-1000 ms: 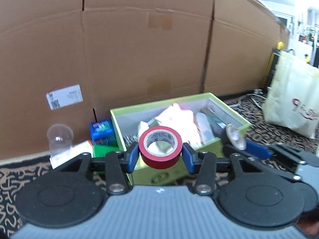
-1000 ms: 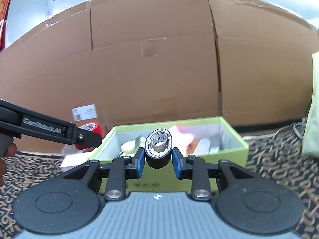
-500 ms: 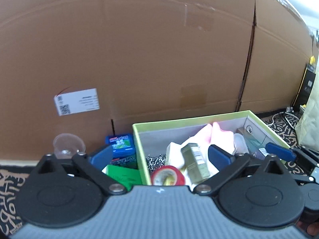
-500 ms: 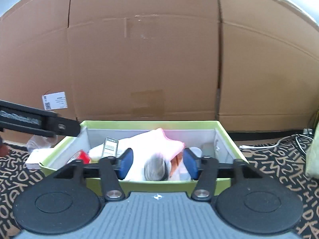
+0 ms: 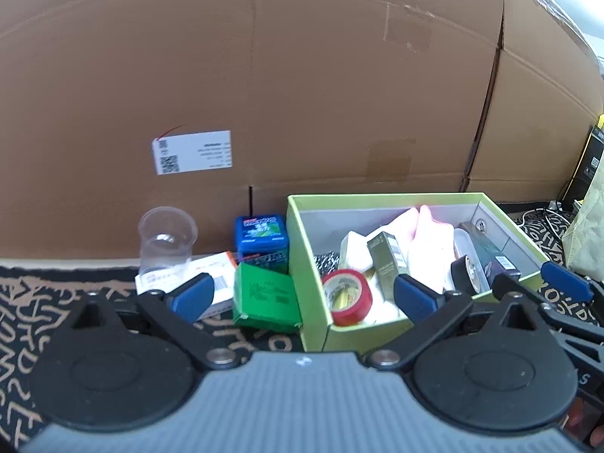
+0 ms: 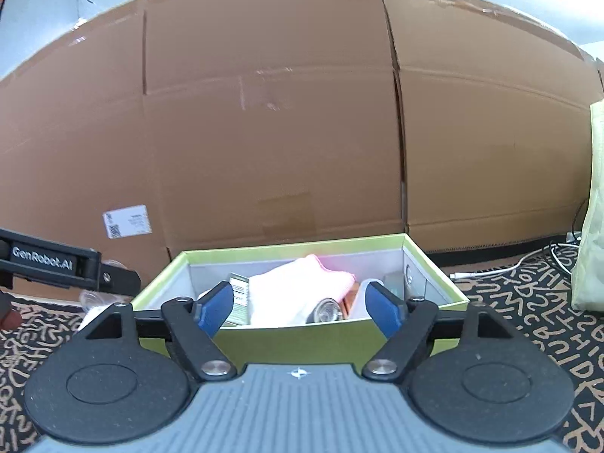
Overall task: Organize objects
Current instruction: 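Grasp the clear plastic cup with the left gripper while the right grasps the green box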
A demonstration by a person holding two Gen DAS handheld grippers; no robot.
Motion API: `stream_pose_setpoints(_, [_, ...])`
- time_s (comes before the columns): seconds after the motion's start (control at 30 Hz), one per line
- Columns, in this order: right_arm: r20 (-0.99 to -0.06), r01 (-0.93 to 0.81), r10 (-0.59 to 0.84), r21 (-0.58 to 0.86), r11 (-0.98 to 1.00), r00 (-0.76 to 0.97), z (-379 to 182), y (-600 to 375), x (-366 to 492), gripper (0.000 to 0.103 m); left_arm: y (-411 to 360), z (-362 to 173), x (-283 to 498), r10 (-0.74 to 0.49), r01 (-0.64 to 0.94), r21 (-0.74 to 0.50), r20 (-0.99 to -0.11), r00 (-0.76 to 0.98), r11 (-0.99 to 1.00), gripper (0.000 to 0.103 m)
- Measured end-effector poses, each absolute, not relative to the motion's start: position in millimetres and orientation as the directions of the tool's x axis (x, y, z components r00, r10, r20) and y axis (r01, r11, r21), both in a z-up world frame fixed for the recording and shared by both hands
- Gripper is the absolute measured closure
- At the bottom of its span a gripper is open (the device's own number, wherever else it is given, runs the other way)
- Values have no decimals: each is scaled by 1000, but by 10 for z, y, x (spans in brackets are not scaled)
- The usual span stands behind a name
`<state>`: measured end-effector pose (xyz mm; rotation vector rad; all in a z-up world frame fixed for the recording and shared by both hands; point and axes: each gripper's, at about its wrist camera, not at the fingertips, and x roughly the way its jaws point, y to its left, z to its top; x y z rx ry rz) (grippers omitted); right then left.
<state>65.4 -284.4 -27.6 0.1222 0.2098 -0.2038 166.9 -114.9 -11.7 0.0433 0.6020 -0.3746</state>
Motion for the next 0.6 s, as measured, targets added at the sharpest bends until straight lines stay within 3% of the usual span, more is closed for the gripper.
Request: stream_pose_setpoints(0.6, [-237,35,-27,29,999,971,-254,-2030,495,18,-463,-105,1063,-232,264,-25,-564,793,964,0])
